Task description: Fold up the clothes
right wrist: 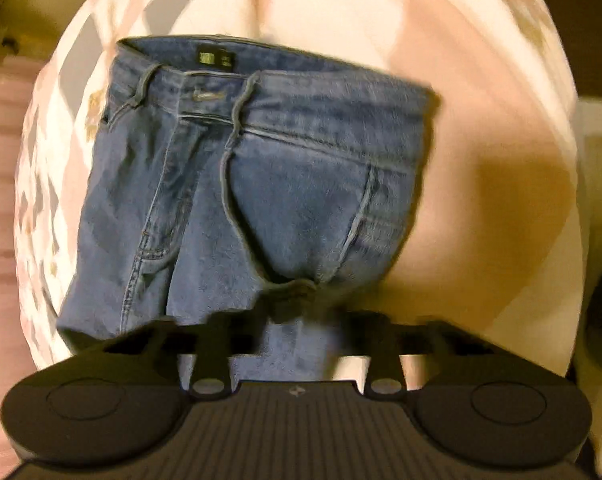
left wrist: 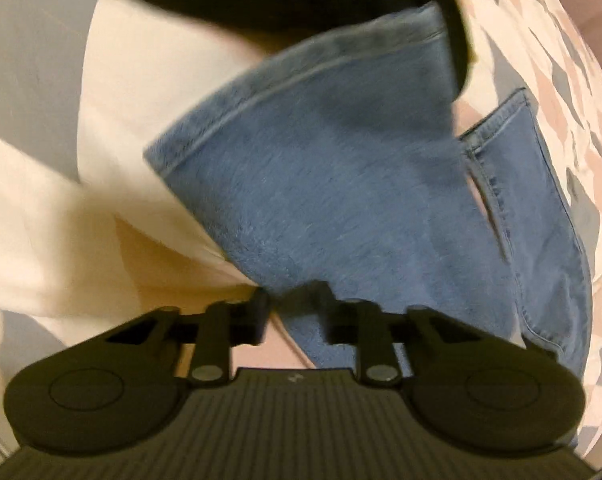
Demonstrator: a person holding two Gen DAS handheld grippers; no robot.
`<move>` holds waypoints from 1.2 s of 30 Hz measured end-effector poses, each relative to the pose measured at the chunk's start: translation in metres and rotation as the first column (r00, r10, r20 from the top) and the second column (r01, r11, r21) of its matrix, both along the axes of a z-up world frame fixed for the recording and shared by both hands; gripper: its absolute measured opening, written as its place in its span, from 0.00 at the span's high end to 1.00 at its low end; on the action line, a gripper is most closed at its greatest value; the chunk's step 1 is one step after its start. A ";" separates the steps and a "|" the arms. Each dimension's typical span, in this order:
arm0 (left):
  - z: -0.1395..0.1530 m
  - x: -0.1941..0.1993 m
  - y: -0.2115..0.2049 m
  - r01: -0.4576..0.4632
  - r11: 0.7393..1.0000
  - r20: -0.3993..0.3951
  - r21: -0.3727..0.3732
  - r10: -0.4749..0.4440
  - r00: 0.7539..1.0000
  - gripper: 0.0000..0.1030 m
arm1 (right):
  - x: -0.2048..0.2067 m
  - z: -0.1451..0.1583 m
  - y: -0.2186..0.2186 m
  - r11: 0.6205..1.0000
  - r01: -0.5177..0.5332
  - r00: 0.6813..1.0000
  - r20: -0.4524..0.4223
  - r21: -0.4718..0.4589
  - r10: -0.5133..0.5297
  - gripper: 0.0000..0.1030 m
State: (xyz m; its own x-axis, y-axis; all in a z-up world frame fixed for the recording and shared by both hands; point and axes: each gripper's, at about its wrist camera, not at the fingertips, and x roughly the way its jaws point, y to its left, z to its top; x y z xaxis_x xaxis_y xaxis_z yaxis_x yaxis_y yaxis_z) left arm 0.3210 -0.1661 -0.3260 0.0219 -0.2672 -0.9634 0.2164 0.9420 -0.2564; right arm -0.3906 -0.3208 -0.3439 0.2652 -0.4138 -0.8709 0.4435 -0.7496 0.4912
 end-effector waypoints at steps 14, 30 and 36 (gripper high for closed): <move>0.131 0.013 -0.135 0.567 0.822 0.362 -0.043 -0.516 0.776 0.73 | 0.008 0.074 -0.047 0.967 -0.197 0.980 -0.058 -0.163 0.190 0.83; -0.021 -0.017 0.028 -0.132 0.981 -0.220 -0.140 0.099 0.970 0.74 | 0.006 0.038 -0.026 0.983 -0.179 0.980 -0.083 0.028 0.181 0.74; -0.024 -0.022 0.027 -0.127 0.981 -0.223 -0.150 0.092 0.970 0.74 | 0.008 0.032 -0.024 0.984 -0.173 0.981 -0.087 0.036 0.175 0.71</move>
State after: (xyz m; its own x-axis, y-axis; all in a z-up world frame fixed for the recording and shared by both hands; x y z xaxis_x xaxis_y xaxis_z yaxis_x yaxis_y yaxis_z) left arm 0.2993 -0.1389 -0.3502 -0.1427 -0.4273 -0.8928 0.0376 0.8990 -0.4363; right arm -0.3827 -0.3445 -0.3116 0.2521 -0.3433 -0.9048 0.6095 -0.6699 0.4240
